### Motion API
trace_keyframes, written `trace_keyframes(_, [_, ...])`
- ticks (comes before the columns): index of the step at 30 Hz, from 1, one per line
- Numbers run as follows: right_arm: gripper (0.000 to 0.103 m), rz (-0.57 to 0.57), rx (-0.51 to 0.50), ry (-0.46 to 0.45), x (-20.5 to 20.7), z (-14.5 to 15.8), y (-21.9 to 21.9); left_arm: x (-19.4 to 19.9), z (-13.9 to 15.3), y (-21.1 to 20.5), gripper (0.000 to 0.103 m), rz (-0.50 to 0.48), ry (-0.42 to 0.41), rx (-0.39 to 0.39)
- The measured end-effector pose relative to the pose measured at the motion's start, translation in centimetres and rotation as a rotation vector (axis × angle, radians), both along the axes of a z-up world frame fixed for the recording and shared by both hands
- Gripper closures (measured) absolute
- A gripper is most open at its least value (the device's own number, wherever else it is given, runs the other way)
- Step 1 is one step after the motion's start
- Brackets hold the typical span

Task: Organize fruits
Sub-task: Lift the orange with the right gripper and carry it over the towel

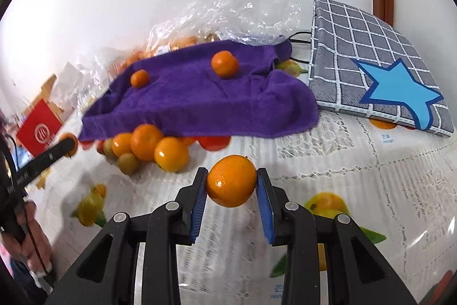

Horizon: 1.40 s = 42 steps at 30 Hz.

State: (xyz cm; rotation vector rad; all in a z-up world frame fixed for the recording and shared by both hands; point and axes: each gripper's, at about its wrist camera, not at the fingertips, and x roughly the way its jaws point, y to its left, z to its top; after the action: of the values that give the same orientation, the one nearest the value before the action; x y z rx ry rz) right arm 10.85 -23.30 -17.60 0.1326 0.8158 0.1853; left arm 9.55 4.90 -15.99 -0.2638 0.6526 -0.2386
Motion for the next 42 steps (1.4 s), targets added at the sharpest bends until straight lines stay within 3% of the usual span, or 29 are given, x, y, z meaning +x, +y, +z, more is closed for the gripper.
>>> trace_keyframes(5, [0.069,0.016,-0.017,-0.063,0.9,2.9,1.0,1.3,2.6,1.3,0.071,0.005,0.002,-0.004])
trace_keyframes(12, [0.069,0.009,-0.037,-0.125,4.4,5.8,1.9,5.2,7.3,3.7,0.071,0.08,-0.095,0.03])
trace_keyframes(17, [0.069,-0.007,-0.042,-0.181,7.2,8.1,2.5,8.0,9.0,4.6,0.071,0.074,-0.151,-0.024])
trace_keyframes(20, [0.069,-0.015,-0.038,-0.184,8.7,8.3,2.5,9.5,8.0,4.6,0.071,0.087,-0.152,-0.033])
trace_keyframes(27, [0.069,-0.001,-0.047,-0.127,11.2,4.7,1.9,12.2,3.1,4.4,0.071,0.098,-0.056,-0.03])
trace_keyframes(32, [0.069,-0.004,-0.002,-0.11,11.9,3.1,1.3,12.7,1.9,4.2,0.071,0.118,-0.05,0.021])
trace_keyframes(42, [0.069,-0.008,-0.042,-0.091,12.0,2.0,1.2,13.5,0.7,3.9,0.071,0.105,-0.008,0.024])
